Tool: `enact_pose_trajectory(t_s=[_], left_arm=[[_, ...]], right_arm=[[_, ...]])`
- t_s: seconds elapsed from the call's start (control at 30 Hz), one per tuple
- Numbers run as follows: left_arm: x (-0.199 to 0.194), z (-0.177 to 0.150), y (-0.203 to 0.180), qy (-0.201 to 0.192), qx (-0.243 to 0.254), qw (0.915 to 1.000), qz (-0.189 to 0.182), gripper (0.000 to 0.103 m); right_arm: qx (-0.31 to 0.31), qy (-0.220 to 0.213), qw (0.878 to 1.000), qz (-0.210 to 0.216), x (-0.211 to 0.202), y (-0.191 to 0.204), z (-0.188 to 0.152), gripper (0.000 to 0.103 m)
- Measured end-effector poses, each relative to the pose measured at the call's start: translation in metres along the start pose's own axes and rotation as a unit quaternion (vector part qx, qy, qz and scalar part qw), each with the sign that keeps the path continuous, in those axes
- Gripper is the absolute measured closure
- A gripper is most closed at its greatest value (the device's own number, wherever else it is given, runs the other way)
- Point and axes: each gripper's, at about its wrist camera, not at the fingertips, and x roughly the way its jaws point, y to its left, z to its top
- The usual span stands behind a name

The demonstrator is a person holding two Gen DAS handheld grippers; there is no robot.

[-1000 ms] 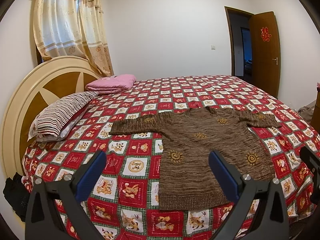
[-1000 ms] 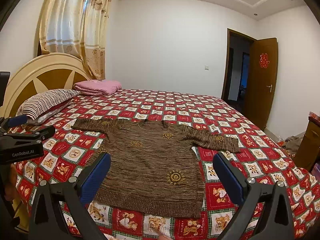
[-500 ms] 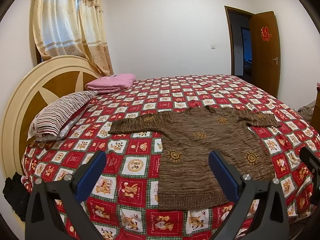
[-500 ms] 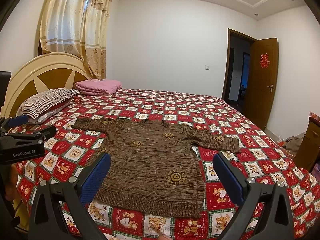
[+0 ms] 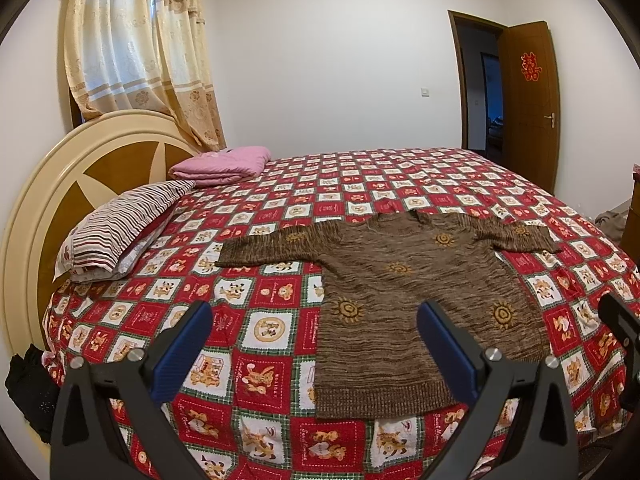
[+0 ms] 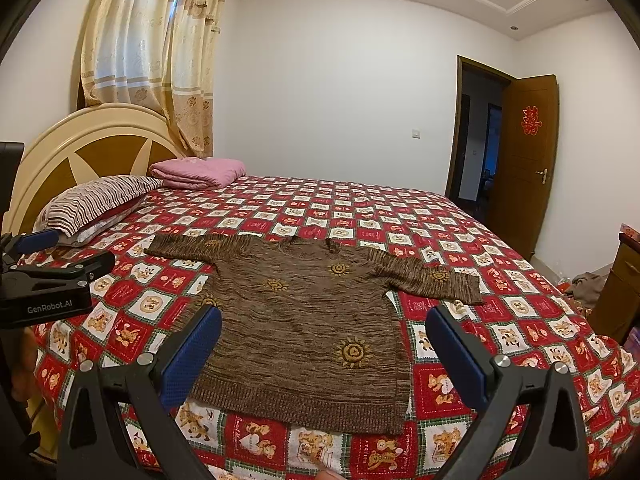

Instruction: Fold small clothes

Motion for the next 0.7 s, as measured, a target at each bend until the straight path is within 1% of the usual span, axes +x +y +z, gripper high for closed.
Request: enact_pose_trajectory(t_s=[0.7], left_arm=[[0.002, -0.0026, -0.0021, 0.002, 0.001, 1.0, 0.0, 0.0]], right_arm=[[0.003, 0.0, 1.0, 0.007, -0.0004, 0.0014, -0.0006, 0.001]])
